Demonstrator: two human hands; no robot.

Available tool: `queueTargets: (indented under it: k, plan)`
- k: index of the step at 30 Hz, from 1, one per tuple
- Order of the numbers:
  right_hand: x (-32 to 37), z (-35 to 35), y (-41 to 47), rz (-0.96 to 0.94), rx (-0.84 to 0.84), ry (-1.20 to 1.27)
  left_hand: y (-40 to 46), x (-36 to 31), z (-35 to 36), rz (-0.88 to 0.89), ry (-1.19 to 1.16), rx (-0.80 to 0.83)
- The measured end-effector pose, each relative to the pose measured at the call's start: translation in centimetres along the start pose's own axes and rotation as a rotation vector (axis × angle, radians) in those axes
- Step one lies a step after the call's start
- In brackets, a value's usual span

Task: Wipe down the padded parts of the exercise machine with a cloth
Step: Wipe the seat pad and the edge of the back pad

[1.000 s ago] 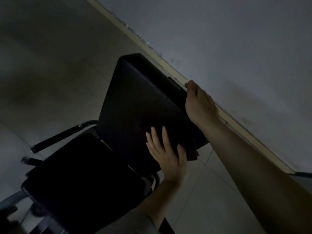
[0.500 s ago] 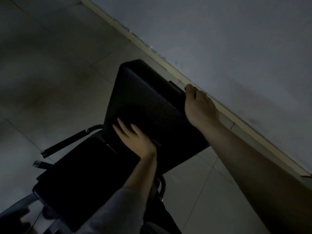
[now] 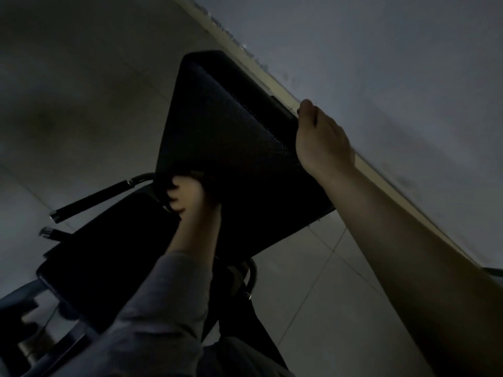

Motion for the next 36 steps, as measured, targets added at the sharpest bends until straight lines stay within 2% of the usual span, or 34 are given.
queueTargets:
  k: [4,6,8,12,14,18,24,28,32,34,36]
  plan:
    - [0.6,-0.3,-0.1,-0.045,-0.060,-0.056,-0.6,-7.4,0.0,0.207,0.177,-0.194]
    - [1.3,-0.2,-0.6,-0.115,-0.079,-0.093,-0.3,-7.6,0.4,0.235,0.287,-0.198]
    - [1.6,0.1,-0.7,-0.154,-0.048,-0.114,0.9,-6.3,-0.1,0.338,0.397,-0.196]
    - [1.5,0.0,-0.4,-0.135,-0.028,-0.141,3.1,-2.1,-1.0,0.482,0.449,-0.162]
    - [1.4,0.0,-0.2,-0.126,-0.032,-0.147,3.8,1.3,-1.3,0.406,0.465,-0.133]
    - [1.3,-0.1,0.0,-0.119,-0.049,-0.161,1.3,9.6,-1.3,0.009,0.172,-0.041]
    - [1.4,0.1,0.2,-0.170,-0.042,-0.191,-2.8,16.7,0.0,-0.194,0.133,-0.071]
    - [1.4,0.1,0.3,-0.242,-0.029,-0.146,-6.9,16.7,1.0,-0.211,0.171,-0.077]
    - [1.5,0.4,0.5,-0.299,-0.036,-0.123,-8.0,18.1,0.6,-0.230,-0.059,-0.048]
    - [2.3,-0.2,-0.8,-0.464,-0.128,-0.154,-8.3,18.7,-0.3,-0.208,-0.146,-0.001]
    - [3.7,0.5,-4.0,-0.795,-0.310,-0.346,-9.3,18.1,-1.3,-0.145,-0.192,0.061]
Point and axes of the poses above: each hand's wrist, its own y-axis towards the middle knuckle, its own z-axis out of the palm, x = y × z, the point moved 7 cm from there along y, towards the middle knuckle, and after that the axes turned 7 degrees about x, right-handed, at the moved point
